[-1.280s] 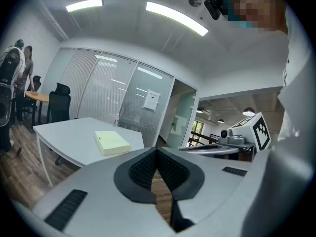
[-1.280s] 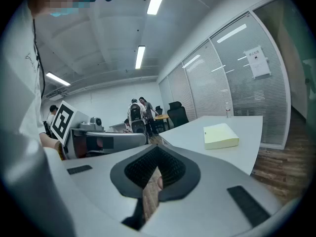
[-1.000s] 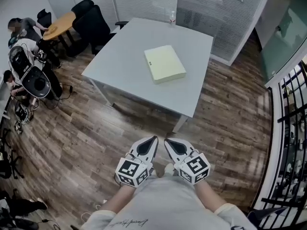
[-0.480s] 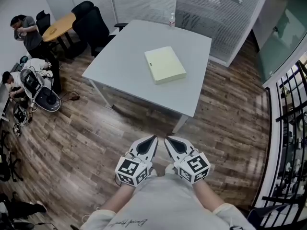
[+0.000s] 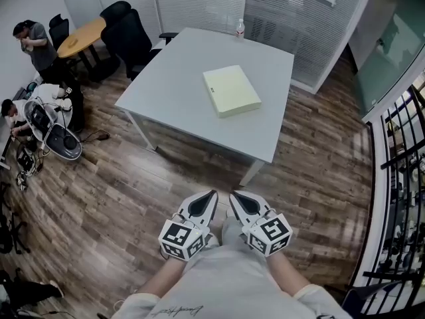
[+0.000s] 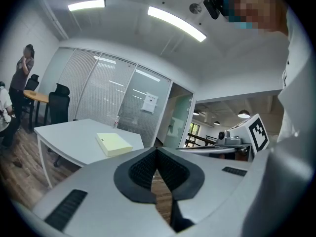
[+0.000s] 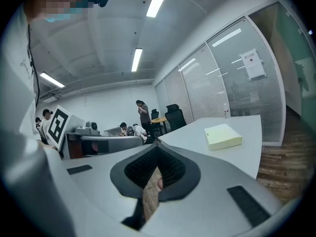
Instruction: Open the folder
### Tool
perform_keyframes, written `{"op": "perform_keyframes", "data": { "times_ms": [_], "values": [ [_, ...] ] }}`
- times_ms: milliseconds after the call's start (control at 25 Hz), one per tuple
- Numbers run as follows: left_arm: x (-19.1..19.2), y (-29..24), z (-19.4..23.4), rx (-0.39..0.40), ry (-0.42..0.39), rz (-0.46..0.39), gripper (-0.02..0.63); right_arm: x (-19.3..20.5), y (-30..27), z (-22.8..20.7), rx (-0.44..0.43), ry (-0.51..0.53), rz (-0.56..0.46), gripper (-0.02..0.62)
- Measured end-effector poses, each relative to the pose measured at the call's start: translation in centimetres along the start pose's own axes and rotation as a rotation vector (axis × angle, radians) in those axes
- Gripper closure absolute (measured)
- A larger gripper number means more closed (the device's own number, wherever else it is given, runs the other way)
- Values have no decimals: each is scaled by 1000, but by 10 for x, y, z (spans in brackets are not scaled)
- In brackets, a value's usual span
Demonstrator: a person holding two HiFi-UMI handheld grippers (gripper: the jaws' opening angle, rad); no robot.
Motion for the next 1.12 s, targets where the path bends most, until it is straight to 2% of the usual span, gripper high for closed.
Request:
{"op": "perform_keyframes", "data": {
  "times_ms": [280, 480, 840, 1120],
  "values": [
    [-9, -23, 18, -8, 18, 6, 597, -2, -23, -18, -26, 1, 12, 575],
    [-21, -52, 34, -14, 18, -1, 597, -4, -46, -48, -30, 0, 7, 575],
    [-58, -142, 70, -39, 6, -25, 597, -17, -105, -142, -68, 29, 12, 575],
    [-91, -202, 93, -101, 3, -58, 597, -36, -147, -215, -124, 62, 3, 575]
  ]
}}
Point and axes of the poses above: the fingertips, and each gripper's own axes: y backward along the fingers, z to its left, x out of its underside, the point moved 7 cm from there along y, backward along the fingers, and after that the axes turned 14 degrees about y, right-handed, at the moved point
